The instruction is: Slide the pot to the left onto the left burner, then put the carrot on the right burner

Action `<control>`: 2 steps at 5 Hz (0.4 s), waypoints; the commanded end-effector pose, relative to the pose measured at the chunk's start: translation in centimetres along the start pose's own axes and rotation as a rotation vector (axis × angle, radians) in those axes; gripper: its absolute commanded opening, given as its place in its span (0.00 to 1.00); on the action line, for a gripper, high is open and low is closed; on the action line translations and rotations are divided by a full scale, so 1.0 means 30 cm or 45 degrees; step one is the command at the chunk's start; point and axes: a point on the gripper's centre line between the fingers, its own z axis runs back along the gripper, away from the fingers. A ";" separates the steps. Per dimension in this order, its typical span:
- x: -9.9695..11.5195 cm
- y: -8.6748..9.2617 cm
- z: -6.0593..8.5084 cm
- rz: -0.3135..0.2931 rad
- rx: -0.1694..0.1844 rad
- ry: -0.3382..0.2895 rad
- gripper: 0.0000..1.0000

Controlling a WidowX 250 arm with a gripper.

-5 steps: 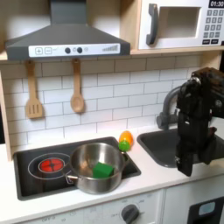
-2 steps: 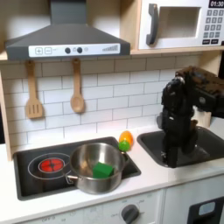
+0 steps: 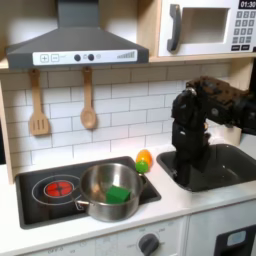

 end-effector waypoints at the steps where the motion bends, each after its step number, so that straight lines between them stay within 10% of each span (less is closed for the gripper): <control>1: 0.067 -0.030 -0.007 0.017 -0.028 -0.040 1.00; 2: 0.097 -0.042 0.003 0.019 -0.050 -0.045 1.00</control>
